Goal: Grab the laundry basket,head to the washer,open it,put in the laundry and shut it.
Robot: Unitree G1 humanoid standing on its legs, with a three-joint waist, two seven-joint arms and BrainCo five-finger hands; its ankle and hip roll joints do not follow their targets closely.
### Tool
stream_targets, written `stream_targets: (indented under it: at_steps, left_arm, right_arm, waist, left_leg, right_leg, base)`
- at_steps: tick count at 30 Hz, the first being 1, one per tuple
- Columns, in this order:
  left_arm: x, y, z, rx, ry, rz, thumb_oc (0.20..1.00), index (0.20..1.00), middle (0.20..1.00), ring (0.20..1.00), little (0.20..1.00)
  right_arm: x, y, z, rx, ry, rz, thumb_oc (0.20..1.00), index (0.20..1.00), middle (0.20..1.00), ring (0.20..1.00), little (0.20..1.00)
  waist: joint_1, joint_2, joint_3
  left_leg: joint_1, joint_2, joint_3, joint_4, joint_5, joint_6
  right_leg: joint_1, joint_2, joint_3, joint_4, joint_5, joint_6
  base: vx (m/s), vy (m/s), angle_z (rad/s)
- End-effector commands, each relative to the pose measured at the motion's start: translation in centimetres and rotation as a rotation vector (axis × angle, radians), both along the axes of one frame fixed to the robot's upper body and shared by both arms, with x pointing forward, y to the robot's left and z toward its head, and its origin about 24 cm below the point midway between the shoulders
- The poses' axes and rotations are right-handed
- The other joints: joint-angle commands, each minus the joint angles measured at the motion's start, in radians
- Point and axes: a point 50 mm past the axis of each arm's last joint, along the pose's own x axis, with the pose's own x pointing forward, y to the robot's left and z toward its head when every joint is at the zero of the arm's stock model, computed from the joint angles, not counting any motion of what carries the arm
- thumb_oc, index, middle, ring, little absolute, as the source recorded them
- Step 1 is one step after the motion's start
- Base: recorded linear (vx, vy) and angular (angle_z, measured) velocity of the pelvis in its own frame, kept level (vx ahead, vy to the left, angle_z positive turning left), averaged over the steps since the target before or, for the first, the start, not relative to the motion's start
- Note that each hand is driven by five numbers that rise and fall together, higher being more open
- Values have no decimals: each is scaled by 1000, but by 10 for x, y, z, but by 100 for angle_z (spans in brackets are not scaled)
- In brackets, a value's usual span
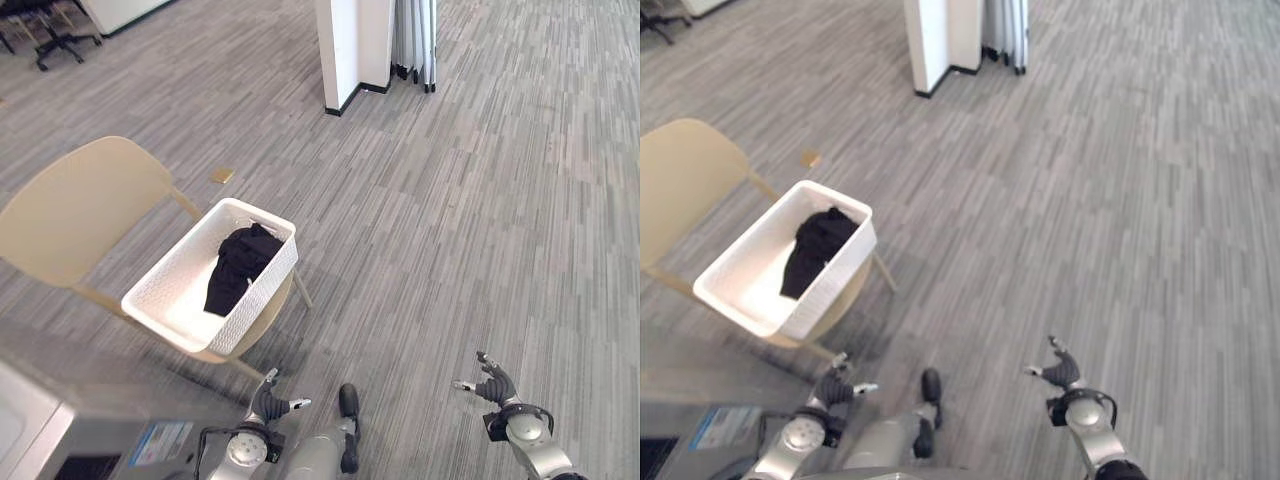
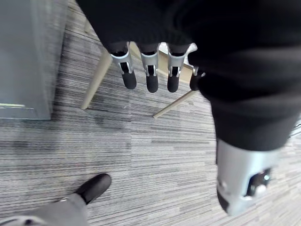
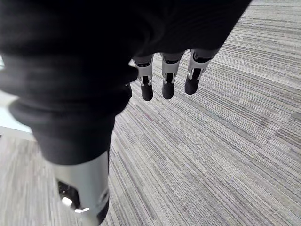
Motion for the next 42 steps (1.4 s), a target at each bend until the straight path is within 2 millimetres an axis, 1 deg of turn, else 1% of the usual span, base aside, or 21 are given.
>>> stream_targets:
  at_steps: [1,2,4,5,6,7,10,12,13,17,18,20,21,23,27,31,36,38,40,41,42]
  left_arm:
    - [18,8,17,28,-108,0,1000,1000,1000,1000,1000]
    - [18,14,17,42,-111,27,1000,1000,1000,1000,1000]
    - [19,18,19,43,-128,53,1000,1000,1000,1000,1000]
    - [19,17,19,43,-128,53,1000,1000,1000,1000,1000]
    - [16,20,19,42,-131,70,1000,1000,1000,1000,1000]
    - [15,21,18,45,-127,69,1000,1000,1000,1000,1000]
    - [8,25,15,52,-115,92,1000,1000,1000,1000,1000]
    - [6,27,14,48,-111,119,1000,1000,1000,1000,1000]
    - [7,27,15,47,-120,116,1000,1000,1000,1000,1000]
    - [5,26,14,25,-121,142,1000,1000,1000,1000,1000]
    - [3,26,14,5,-119,161,1000,1000,1000,1000,1000]
    - [0,29,12,3,-107,174,1000,1000,1000,1000,1000]
    - [-3,33,10,17,-95,184,1000,1000,1000,1000,1000]
    - [-3,36,11,23,-96,193,1000,1000,1000,1000,1000]
    - [-2,40,11,61,-94,180,1000,1000,1000,1000,1000]
    - [2,39,12,77,-100,162,1000,1000,1000,1000,1000]
    - [-6,44,9,77,-79,189,1000,1000,1000,1000,1000]
    - [-12,53,9,99,-65,198,1000,1000,1000,1000,1000]
    - [-12,56,9,109,-65,195,1000,1000,1000,1000,1000]
    - [-11,58,10,116,-65,191,1000,1000,1000,1000,1000]
    - [-7,61,13,136,-76,172,1000,1000,1000,1000,1000]
  right_arm:
    - [10,4,14,1,-93,35,1000,1000,1000,1000,1000]
    - [13,5,16,5,-104,39,1000,1000,1000,1000,1000]
    - [16,6,19,10,-121,45,1000,1000,1000,1000,1000]
    - [16,6,19,10,-121,45,1000,1000,1000,1000,1000]
    - [18,7,23,13,-139,58,1000,1000,1000,1000,1000]
    - [17,6,24,12,-145,60,1000,1000,1000,1000,1000]
    - [13,-1,25,-20,-141,67,1000,1000,1000,1000,1000]
    - [12,-3,27,-41,-144,79,1000,1000,1000,1000,1000]
    - [13,-5,29,-42,-151,75,1000,1000,1000,1000,1000]
    - [17,-7,34,-31,-188,56,1000,1000,1000,1000,1000]
    - [23,-9,40,-27,-220,53,1000,1000,1000,1000,1000]
    - [25,-9,44,-31,-235,64,1000,1000,1000,1000,1000]
    - [31,-12,55,-51,-284,72,1000,1000,1000,1000,1000]
    - [33,-14,64,-73,-325,81,1000,1000,1000,1000,1000]
    - [36,-21,80,-145,-381,105,1000,1000,1000,1000,1000]
    - [45,-26,94,-226,-425,141,1000,1000,1000,1000,1000]
    - [56,-21,107,-307,-462,228,1000,1000,1000,1000,1000]
    - [69,-15,124,-425,-505,336,1000,1000,1000,1000,1000]
    - [74,-12,126,-442,-515,360,1000,1000,1000,1000,1000]
    - [78,-11,129,-463,-520,377,1000,1000,1000,1000,1000]
    - [84,-6,130,-504,-521,424,1000,1000,1000,1000,1000]
  waist:
    - [34,-18,-14]
    - [20,13,-5]
    - [7,32,5]
    - [5,35,4]
    - [-9,42,9]
    - [-19,37,15]
    - [-46,25,27]
    - [-56,22,30]
    - [-53,18,30]
    - [-47,12,12]
    - [-39,13,1]
    - [-39,13,-4]
    - [-41,11,-2]
    - [-51,5,0]
    - [-64,-2,-10]
    - [-66,-13,-11]
    - [-45,-22,-18]
    - [-14,-36,-20]
    - [-2,-37,-14]
    - [3,-37,-8]
    - [2,-31,10]
  left_leg:
    - [-2,12,-23,86,-103,-102]
    - [64,14,-73,71,-124,-87]
    - [118,8,-123,49,-132,-93]
    - [116,11,-126,48,-129,-94]
    - [149,-2,-188,45,-141,-102]
    - [161,-14,-221,51,-151,-104]
    - [204,-62,-349,56,-182,-111]
    - [221,-87,-442,55,-187,-115]
    - [229,-99,-480,57,-196,-122]
    - [204,-107,-528,72,-190,-151]
    - [185,-93,-507,82,-196,-165]
    - [179,-84,-500,84,-199,-168]
    - [158,-53,-425,113,-214,-181]
    - [133,-8,-297,126,-213,-188]
    - [122,60,-120,75,-177,-193]
    - [71,76,-64,73,-130,-207]
    - [70,74,-83,69,-142,-204]
    - [92,56,-89,73,-173,-174]
    - [103,50,-88,73,-184,-161]
    - [110,47,-90,75,-191,-150]
    - [124,42,-116,74,-198,-137]
  right_leg:
    - [-43,-159,13,101,243,98]
    - [-147,-160,11,218,256,75]
    - [-208,-165,-6,177,205,52]
    - [-206,-162,-10,171,209,50]
    - [-236,-126,21,68,159,29]
    - [-252,-99,60,-6,161,26]
    - [-310,-26,246,-187,219,45]
    - [-355,-3,318,-223,264,55]
    - [-322,-6,338,-256,263,51]
    - [-276,-53,272,-306,288,35]
    - [-244,-69,217,-327,284,30]
    - [-224,-75,183,-334,280,26]
    - [-187,-95,119,-340,254,21]
    - [-163,-116,60,-340,238,19]
    - [-124,-136,-38,-357,221,22]
    - [-93,-144,-84,-361,198,19]
    - [-63,-148,-79,-332,163,21]
    - [-70,-177,-46,-234,145,33]
    - [-89,-191,-33,-175,146,38]
    - [-110,-199,-25,-120,154,41]
    - [-176,-193,21,-20,183,51]
  base:
    - [381,135,35]
    - [358,46,43]
    - [340,2,54]
    - [290,-89,109]
    - [275,-121,137]
    - [381,-168,128]
    - [294,-155,166]
    - [213,-147,167]
    - [153,-141,212]
    - [63,-169,202]
    - [42,-99,123]
    - [88,-142,89]
    - [101,-136,86]
    - [51,-66,144]
    - [57,-15,102]
    - [130,26,66]
    - [218,101,11]
    - [337,239,-27]
    - [137,133,-34]
    - [108,107,-63]
    - [154,117,-49]
